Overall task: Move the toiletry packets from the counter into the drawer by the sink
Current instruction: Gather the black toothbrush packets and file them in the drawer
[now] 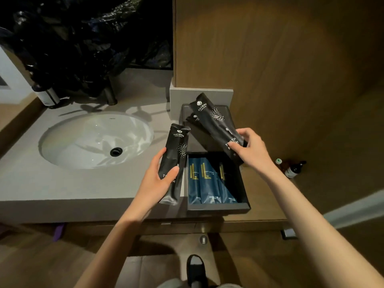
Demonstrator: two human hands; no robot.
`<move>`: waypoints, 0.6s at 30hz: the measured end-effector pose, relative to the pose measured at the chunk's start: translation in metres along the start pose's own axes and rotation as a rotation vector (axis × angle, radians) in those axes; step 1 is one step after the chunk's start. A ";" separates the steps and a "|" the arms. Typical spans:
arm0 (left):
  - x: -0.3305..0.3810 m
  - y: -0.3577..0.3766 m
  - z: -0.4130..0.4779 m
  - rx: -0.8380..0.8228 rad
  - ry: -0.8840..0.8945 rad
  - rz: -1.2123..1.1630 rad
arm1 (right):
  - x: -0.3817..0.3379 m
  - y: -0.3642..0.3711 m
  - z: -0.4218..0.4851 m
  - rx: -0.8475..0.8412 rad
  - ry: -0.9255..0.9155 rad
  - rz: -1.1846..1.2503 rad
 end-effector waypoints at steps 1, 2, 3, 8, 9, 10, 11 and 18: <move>-0.003 0.002 -0.007 -0.026 -0.008 0.003 | 0.005 -0.002 -0.016 -0.024 0.040 0.052; -0.006 0.004 -0.013 -0.050 -0.020 0.003 | 0.011 -0.003 -0.032 -0.042 0.085 0.089; -0.010 0.007 -0.019 -0.071 -0.030 -0.001 | 0.017 -0.005 -0.047 -0.059 0.128 0.120; -0.021 0.015 -0.039 -0.072 -0.045 0.019 | 0.046 -0.006 -0.110 -0.156 0.313 0.206; -0.023 0.016 -0.041 -0.062 -0.051 0.017 | 0.051 -0.005 -0.118 -0.178 0.346 0.196; -0.025 0.017 -0.042 -0.054 -0.058 0.011 | 0.057 -0.004 -0.124 -0.199 0.379 0.188; -0.028 0.017 -0.043 -0.047 -0.069 0.004 | 0.062 -0.002 -0.128 -0.218 0.407 0.181; -0.041 0.020 -0.047 0.028 -0.124 -0.036 | 0.069 0.029 -0.114 -0.270 0.442 0.204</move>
Point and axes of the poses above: each hand's wrist, its own z-axis towards the middle knuckle, its own y-axis out of the palm, x = y × z, the point moved 7 cm from there along z, towards the middle knuckle, and after that the axes turned 7 degrees about z, right-handed, at the moved point
